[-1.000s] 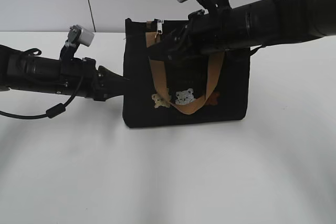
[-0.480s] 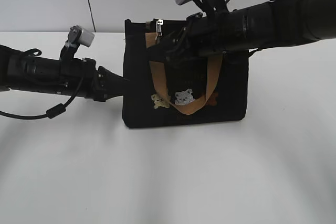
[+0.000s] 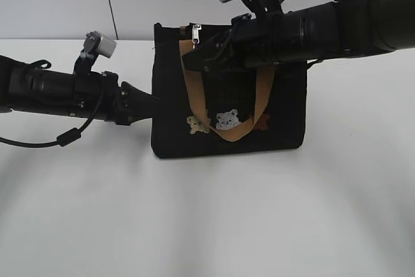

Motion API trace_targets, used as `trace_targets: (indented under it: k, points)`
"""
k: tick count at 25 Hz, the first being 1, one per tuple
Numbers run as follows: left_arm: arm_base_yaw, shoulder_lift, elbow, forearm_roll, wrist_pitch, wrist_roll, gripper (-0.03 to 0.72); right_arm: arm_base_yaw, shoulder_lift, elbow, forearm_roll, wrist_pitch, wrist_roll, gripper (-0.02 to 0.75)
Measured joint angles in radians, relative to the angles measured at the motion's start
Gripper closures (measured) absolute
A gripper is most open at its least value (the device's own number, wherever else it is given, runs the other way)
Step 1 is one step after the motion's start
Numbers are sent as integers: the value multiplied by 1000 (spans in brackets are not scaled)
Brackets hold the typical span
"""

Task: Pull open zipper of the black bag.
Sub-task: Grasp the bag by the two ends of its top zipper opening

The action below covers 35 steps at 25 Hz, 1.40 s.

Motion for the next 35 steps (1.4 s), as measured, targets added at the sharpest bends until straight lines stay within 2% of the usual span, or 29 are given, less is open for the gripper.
trace_targets:
  k: [10,18,30,35]
  points:
    - [0,0,0,-1,0,0,655,0,5,0,29,-8,-23,417]
    - [0,0,0,-1,0,0,655,0,5,0,35,-30,-22,531]
    - [0,0,0,-1,0,0,655,0,5,0,37,-54,-21,547]
    - [0,0,0,-1,0,0,655,0,-3,0,33,-73,-21,671]
